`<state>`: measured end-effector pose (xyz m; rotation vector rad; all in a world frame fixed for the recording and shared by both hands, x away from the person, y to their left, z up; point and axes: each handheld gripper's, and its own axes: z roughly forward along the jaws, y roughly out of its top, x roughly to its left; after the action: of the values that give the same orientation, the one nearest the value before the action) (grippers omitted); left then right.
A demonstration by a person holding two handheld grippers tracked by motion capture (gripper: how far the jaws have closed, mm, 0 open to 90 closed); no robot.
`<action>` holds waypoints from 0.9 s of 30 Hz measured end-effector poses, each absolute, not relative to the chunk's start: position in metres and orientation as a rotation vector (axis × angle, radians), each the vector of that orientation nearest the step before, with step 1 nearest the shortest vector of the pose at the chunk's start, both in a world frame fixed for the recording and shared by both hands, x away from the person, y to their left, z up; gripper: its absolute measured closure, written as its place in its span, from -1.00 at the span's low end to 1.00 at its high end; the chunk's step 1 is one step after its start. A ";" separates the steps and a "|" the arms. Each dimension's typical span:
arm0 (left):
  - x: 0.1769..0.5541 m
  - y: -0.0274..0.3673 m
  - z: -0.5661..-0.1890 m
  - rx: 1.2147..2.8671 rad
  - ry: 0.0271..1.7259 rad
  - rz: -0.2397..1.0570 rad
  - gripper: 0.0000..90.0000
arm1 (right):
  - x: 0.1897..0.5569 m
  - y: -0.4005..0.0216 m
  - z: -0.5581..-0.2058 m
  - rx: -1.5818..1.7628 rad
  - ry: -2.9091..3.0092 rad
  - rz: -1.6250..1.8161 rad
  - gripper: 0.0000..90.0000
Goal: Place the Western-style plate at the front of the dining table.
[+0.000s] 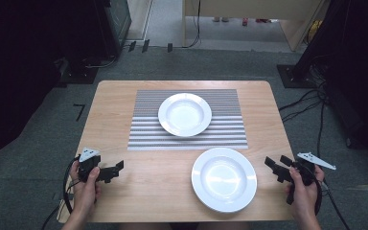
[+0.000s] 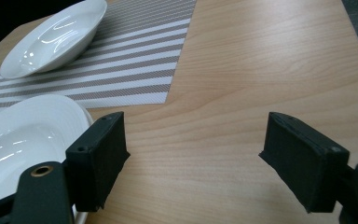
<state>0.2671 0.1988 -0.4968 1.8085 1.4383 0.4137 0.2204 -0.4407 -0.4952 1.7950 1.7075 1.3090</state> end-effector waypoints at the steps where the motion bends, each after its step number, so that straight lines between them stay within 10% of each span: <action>1: 0.265 0.201 -0.497 1.804 1.444 0.420 -1.00 | 0.218 -0.442 -0.496 1.802 1.700 1.310 -0.53; 27: 0.220 0.222 -0.515 1.886 1.501 0.556 -1.00 | 0.180 -0.445 -0.523 1.791 1.793 1.077 -0.60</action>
<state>0.2198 0.2218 -0.5155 1.8856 1.5010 0.5557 0.1799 -0.4453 -0.5227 1.7912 1.7927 1.0773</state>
